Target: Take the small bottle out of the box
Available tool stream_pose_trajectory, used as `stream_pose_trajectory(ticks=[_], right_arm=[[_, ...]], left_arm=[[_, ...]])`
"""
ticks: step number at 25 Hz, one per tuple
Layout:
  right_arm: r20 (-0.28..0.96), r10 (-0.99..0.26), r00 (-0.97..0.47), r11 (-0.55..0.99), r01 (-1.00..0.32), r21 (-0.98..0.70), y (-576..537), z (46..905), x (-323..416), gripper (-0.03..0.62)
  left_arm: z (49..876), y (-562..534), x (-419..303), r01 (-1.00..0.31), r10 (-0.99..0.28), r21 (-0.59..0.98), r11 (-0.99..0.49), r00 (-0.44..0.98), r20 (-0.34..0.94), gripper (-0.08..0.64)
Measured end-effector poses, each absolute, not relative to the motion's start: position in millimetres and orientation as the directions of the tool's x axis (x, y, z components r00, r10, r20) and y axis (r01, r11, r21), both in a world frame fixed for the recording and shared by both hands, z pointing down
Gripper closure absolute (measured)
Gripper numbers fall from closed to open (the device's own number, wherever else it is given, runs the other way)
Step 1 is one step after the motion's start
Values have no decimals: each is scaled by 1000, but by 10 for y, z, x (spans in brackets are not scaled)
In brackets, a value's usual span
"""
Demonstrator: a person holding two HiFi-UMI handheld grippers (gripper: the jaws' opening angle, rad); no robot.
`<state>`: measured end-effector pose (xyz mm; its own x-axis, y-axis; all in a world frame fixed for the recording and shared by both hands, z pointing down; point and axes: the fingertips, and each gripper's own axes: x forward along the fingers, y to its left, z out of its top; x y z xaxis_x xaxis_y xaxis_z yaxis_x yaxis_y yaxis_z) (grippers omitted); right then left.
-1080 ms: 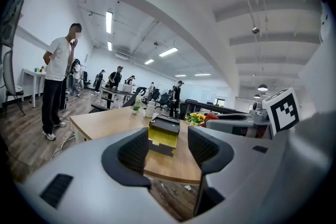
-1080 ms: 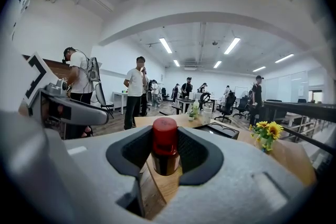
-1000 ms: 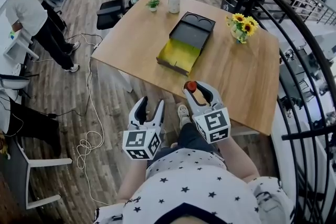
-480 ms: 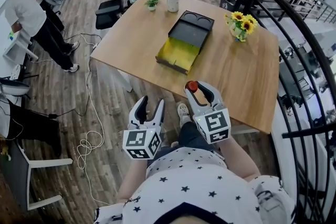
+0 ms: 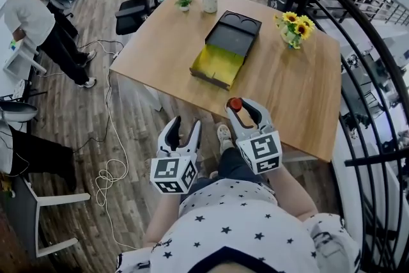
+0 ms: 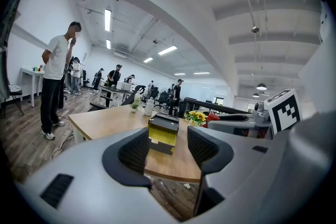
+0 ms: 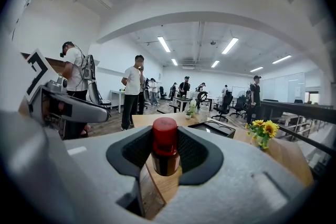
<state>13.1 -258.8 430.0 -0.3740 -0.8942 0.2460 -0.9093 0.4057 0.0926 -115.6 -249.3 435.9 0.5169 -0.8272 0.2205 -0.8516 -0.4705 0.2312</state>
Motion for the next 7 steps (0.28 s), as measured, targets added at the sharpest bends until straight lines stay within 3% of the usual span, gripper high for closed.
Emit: stream_pose_trajectory(ticks=[7], right_arm=[[246,-894,-373,405,-909,93,-2626,4333,130,451]], left_arm=[[4389,-2520,-1145,-851,-825,231,-472,519,223,333]])
